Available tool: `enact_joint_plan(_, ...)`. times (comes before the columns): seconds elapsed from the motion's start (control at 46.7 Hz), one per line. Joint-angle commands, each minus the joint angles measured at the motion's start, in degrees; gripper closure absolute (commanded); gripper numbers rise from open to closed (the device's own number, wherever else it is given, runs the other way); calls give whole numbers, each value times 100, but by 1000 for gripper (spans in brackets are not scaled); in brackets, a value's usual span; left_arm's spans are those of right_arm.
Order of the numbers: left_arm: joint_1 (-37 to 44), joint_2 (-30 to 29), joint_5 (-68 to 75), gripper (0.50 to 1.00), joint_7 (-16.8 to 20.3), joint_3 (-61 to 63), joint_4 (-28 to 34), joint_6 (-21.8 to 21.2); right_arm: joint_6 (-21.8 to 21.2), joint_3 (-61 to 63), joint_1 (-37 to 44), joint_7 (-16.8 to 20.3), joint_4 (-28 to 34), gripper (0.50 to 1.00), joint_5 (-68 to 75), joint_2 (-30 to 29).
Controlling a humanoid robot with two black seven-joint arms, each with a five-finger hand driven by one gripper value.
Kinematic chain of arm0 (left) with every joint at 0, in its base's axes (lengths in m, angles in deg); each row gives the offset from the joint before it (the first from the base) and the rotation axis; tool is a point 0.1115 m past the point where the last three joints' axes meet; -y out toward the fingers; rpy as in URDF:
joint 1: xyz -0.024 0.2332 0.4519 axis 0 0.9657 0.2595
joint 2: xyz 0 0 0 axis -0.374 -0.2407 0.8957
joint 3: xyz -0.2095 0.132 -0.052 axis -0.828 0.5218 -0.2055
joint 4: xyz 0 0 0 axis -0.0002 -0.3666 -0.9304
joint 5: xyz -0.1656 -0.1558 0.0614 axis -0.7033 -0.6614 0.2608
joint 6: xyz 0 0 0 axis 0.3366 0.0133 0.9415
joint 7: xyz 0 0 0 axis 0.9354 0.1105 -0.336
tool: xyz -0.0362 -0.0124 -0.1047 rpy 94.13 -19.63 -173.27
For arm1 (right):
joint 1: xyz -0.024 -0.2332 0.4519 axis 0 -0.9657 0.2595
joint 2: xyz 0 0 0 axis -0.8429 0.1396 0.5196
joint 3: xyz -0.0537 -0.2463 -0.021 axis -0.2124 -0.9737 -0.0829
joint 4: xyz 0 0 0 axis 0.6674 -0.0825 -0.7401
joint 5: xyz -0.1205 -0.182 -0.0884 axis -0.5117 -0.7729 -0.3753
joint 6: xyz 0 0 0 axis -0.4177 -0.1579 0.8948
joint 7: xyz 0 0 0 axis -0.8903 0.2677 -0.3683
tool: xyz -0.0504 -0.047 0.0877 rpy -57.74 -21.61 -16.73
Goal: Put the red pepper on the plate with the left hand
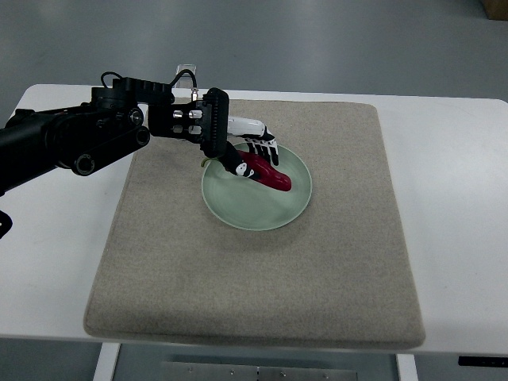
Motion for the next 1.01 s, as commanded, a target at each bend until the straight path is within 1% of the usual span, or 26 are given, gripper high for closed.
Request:
enact_joint_plan(0.0,4,0,-12,694,8,-16,6,0,0,0,8,0,0,568,0,0)
enact_joint_plan(0.342,-31,0,-65,690,8,-51,41,-61,0,0,8,0,0,568,0,0)
enact_joint_plan(0.428,-66,0,-74,688,8,-86,111,-105,0,0,0,0,0,568,0,0)
enact_joint_plan(0.556,-83,0,-275,686,8,-104,401,-132,0,0,0,0,0,568,0,0)
enact_joint_plan(0.578,-92,0,-328,673,8,-104,462,-149,0,0,0,0,0,568,0,0)
enact_joint_plan(0.621,-84,0,-442,622,8,-104,629,-202,0,0,0,0,0,568,0,0)
enact_joint_plan(0.685,-83,0,-592,600,8,-104,893,-307,0,0,0,0,0,568,0,0)
enact_joint_plan(0.728,-75,0,-689,574,8,-104,1069,-395,0,0,0,0,0,568,0,0)
enact_joint_plan(0.835,-75,0,-926,572,8,-104,1438,-580,0,0,0,0,0,568,0,0)
enact_joint_plan(0.92,-83,0,-1145,542,8,-104,1632,-711,0,0,0,0,0,568,0,0)
enact_joint_plan(0.984,-83,0,-1365,536,8,-104,1746,-826,0,0,0,0,0,568,0,0)
